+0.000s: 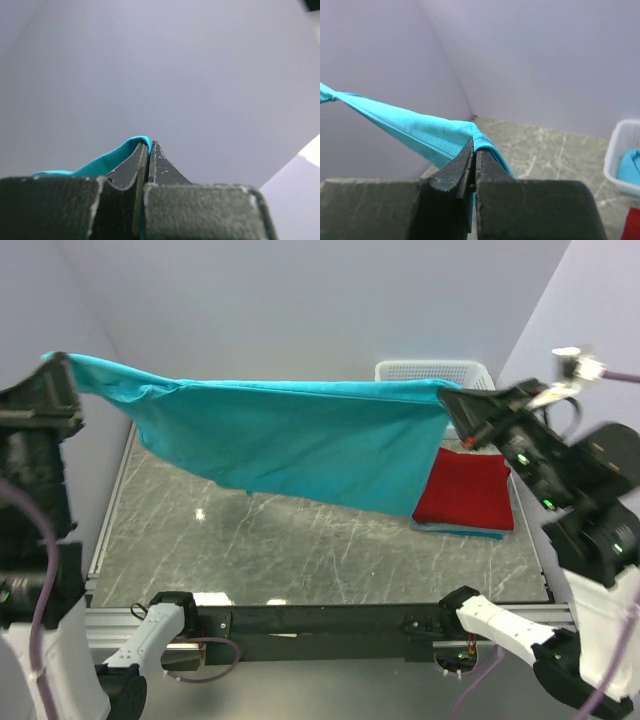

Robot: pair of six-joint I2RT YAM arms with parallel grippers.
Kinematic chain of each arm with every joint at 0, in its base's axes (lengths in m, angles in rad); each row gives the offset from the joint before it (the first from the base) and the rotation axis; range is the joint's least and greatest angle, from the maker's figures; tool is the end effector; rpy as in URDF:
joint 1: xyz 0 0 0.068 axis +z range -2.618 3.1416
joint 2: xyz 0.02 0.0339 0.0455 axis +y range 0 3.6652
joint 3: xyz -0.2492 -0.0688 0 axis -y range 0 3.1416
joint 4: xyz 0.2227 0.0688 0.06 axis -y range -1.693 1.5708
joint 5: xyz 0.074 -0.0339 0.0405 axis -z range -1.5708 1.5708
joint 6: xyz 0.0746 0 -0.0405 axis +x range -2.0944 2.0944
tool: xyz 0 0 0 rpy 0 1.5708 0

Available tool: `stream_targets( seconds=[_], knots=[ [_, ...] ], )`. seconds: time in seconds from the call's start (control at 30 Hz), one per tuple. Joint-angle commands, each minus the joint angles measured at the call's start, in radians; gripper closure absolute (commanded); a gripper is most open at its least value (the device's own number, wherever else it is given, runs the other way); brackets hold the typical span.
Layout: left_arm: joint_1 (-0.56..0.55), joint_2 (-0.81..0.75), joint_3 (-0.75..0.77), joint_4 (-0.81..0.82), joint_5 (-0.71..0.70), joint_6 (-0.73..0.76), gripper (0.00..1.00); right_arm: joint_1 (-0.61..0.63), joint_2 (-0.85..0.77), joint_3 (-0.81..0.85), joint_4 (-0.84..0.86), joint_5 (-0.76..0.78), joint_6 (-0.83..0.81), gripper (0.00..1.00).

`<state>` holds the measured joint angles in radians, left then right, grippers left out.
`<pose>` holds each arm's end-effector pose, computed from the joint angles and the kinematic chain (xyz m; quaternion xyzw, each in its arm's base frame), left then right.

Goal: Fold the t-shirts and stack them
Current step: Flatten the tshirt out

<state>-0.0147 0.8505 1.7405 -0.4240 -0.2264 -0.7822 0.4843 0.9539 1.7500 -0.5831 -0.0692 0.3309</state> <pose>0.0805 0.0156 0.5775 -0.2844 0.4475 -0.2735 0.8026 0.1160 0.0669 0.5493 -0.0749 0.6237 0.3283 0.7055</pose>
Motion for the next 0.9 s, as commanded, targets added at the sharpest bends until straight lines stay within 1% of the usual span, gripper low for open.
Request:
stream_targets(
  seconds=[0.0, 0.1, 0.17, 0.23, 0.37, 0.43, 0.47, 0.5, 0.53, 0.57, 0.6, 0.63, 0.67, 0.7, 0.73, 0.77, 0.8, 0.83, 0.87],
  knots=[
    [0.001, 0.007, 0.1, -0.002, 0.021, 0.077, 0.99, -0.004, -0.03, 0.06, -0.017, -0.069, -0.013, 1.0],
    [-0.001, 0.033, 0.143, -0.001, 0.021, 0.095, 0.99, -0.004, -0.041, 0.059, -0.004, -0.072, -0.013, 1.0],
    [0.001, 0.045, 0.143, 0.013, 0.019, 0.104, 0.99, -0.004, -0.029, 0.052, 0.003, -0.067, -0.018, 1.0],
    [0.001, 0.062, 0.117, 0.039, 0.021, 0.107, 0.99, -0.003, 0.002, 0.046, 0.006, -0.054, -0.02, 1.0],
    [-0.001, 0.107, 0.039, 0.157, 0.009, 0.13, 0.99, -0.007, 0.089, 0.057, 0.022, 0.011, -0.036, 1.0],
    [-0.001, 0.168, 0.027, 0.174, -0.014, 0.138, 0.99, -0.016, 0.161, 0.072, 0.029, 0.017, -0.039, 1.0],
    [0.001, 0.197, 0.031, 0.182, -0.033, 0.156, 0.99, -0.026, 0.189, 0.077, 0.048, -0.01, -0.044, 1.0],
    [-0.001, 0.261, 0.048, 0.185, -0.042, 0.165, 0.99, -0.047, 0.213, 0.082, 0.061, -0.029, -0.044, 1.0],
    [-0.001, 0.298, 0.06, 0.191, -0.053, 0.178, 1.0, -0.058, 0.267, 0.086, 0.08, -0.05, -0.049, 1.0],
    [0.002, 0.335, 0.073, 0.198, -0.065, 0.196, 0.99, -0.067, 0.294, 0.089, 0.138, -0.079, -0.065, 1.0],
    [0.005, 0.408, 0.105, 0.223, -0.06, 0.208, 1.0, -0.084, 0.318, 0.092, 0.167, -0.11, -0.067, 1.0],
    [0.012, 0.447, 0.131, 0.228, -0.05, 0.225, 1.0, -0.088, 0.375, 0.124, 0.189, -0.124, -0.069, 1.0],
    [0.044, 0.519, 0.189, 0.232, -0.007, 0.222, 1.0, -0.096, 0.409, 0.155, 0.209, -0.135, -0.084, 1.0],
    [0.062, 0.554, 0.223, 0.235, 0.03, 0.218, 1.0, -0.105, 0.477, 0.19, 0.212, -0.142, -0.089, 1.0],
    [0.085, 0.587, 0.255, 0.24, 0.07, 0.196, 0.99, -0.113, 0.511, 0.269, 0.213, -0.147, -0.092, 1.0],
    [0.131, 0.616, 0.284, 0.248, 0.114, 0.184, 1.0, -0.119, 0.548, 0.316, 0.207, -0.159, -0.102, 1.0],
    [0.156, 0.672, 0.347, 0.254, 0.177, 0.166, 0.99, -0.124, 0.615, 0.36, 0.204, -0.175, -0.102, 1.0],
    [0.182, 0.699, 0.384, 0.255, 0.217, 0.134, 0.99, -0.139, 0.649, 0.45, 0.195, -0.193, -0.093, 1.0],
    [0.229, 0.723, 0.417, 0.261, 0.252, 0.118, 0.99, -0.145, 0.678, 0.497, 0.187, -0.208, -0.087, 1.0]
  ],
)
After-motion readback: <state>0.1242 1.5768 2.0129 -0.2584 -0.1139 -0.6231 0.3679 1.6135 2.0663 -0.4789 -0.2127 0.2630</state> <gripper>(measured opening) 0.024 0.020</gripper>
